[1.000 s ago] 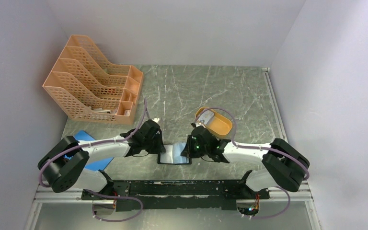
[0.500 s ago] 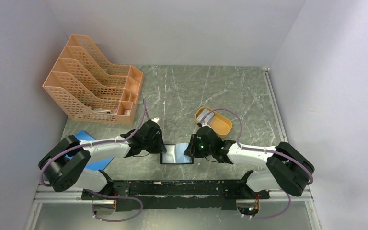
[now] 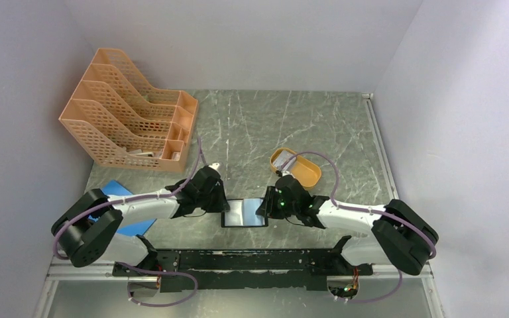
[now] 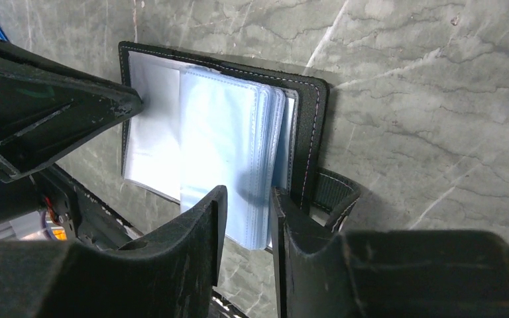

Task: Put the credit cards into the card holder
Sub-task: Open the card holder at the center of the board.

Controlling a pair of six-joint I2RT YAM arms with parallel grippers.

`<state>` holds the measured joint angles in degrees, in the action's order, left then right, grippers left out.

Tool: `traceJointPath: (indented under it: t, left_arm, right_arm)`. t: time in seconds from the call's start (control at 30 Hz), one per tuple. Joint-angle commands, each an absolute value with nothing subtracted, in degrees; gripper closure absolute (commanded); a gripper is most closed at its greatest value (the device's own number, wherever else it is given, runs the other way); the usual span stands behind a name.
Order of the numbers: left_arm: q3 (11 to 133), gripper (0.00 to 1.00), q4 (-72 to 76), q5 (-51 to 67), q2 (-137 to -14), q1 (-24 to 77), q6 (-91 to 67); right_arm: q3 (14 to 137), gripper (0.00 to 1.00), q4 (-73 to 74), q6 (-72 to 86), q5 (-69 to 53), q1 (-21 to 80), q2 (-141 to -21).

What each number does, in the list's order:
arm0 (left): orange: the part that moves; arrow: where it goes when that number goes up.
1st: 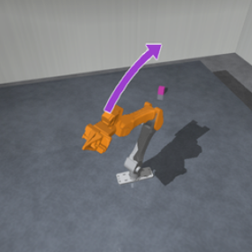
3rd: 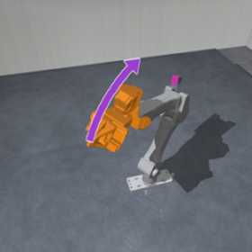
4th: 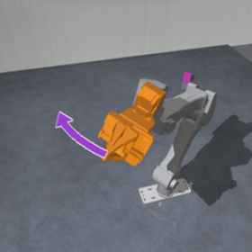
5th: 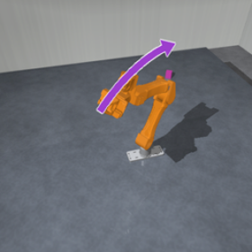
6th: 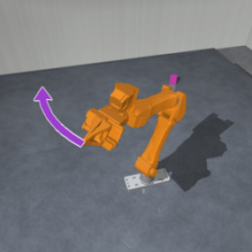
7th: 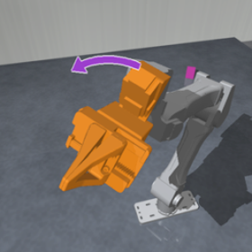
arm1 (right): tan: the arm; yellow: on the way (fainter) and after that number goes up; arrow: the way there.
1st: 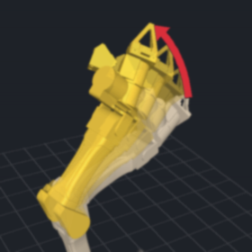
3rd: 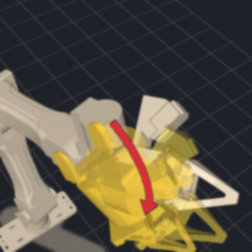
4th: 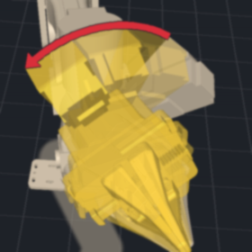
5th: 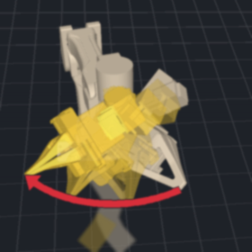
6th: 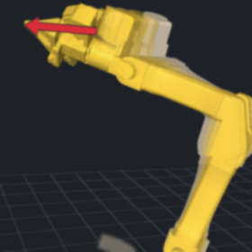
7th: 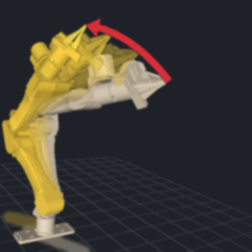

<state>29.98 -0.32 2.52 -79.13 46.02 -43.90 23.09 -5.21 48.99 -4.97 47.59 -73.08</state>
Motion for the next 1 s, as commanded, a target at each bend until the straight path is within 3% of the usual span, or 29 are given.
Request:
traceJointPath:
  t: [0.0,0.13,0.27,0.47,0.57,0.97]
  left_arm:
    - [32.08,0.82,-3.28,4.27,-75.67,46.32,-43.04]
    - [33.71,0.60,-1.43,8.95,-73.62,46.48,-43.42]
    - [35.33,0.55,-0.92,10.28,-74.05,47.36,-43.24]
    - [35.37,0.64,-2.88,7.47,-76.45,47.63,-42.72]
    - [34.56,0.71,-3.75,5.54,-76.40,47.63,-42.86]
    - [31.12,0.88,-4.07,1.79,-78.50,47.58,-43.33]
  right_arm:
    - [23.94,0.65,-6.01,48.61,-5.66,47.29,-74.25]
    - [24.54,0.65,-4.29,48.65,-4.02,47.28,-74.62]
    - [24.69,0.63,-0.57,48.78,-0.06,47.26,-71.91]
    - [27.51,0.57,4.78,46.21,1.74,47.87,-64.85]
    - [29.46,0.59,2.68,44.17,-3.75,49.03,-63.47]
    - [38.28,0.68,-6.20,45.53,-14.11,53.69,-83.18]
